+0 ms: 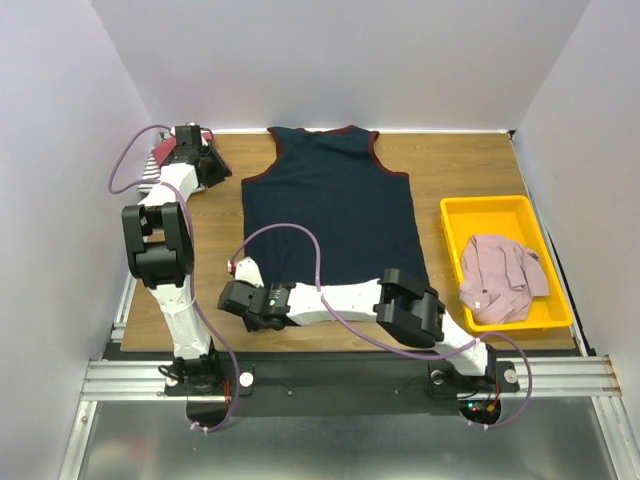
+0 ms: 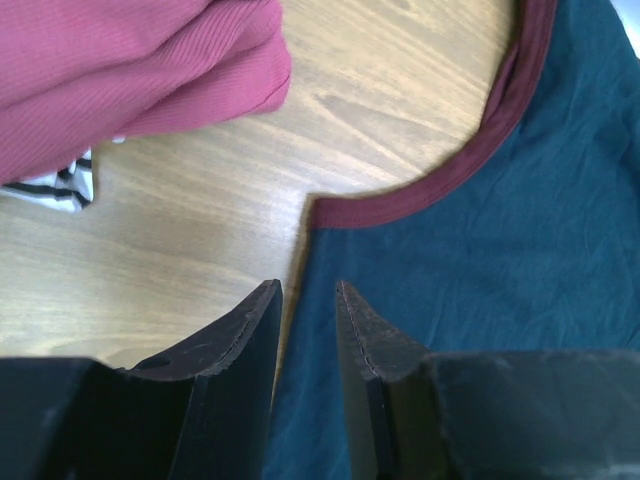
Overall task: Fold and stack the tank tops
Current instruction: Fold the tank top
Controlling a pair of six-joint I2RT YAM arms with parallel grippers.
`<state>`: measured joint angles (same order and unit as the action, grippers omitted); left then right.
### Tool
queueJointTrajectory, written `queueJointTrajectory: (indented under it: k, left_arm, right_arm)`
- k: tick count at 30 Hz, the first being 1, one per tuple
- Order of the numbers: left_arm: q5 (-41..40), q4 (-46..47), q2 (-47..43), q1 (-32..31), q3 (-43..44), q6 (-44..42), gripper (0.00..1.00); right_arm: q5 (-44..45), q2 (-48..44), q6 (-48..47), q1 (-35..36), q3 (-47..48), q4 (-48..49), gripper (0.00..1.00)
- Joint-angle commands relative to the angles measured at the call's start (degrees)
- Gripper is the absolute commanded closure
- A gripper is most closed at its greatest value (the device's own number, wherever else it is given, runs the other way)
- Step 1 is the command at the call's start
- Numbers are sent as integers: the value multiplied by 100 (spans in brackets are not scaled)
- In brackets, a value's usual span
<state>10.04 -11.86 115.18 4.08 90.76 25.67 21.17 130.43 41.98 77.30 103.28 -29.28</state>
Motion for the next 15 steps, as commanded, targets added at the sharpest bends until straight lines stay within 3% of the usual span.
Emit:
queueJointTrajectory:
  k: [1,7,15]
  left_arm:
    - [-2,227,-592,-30,-304,166,61]
    - [33,684,-1050,-82,-1270,465,61]
    - [174,746,-787,-197,-1412,351,59]
  right_arm:
    - [37,-605,4,40,-605,-18,100]
    - [-384,-1826,12,40,-1985,519,100]
    - [-737,-2101,100,40,-2243,704,100]
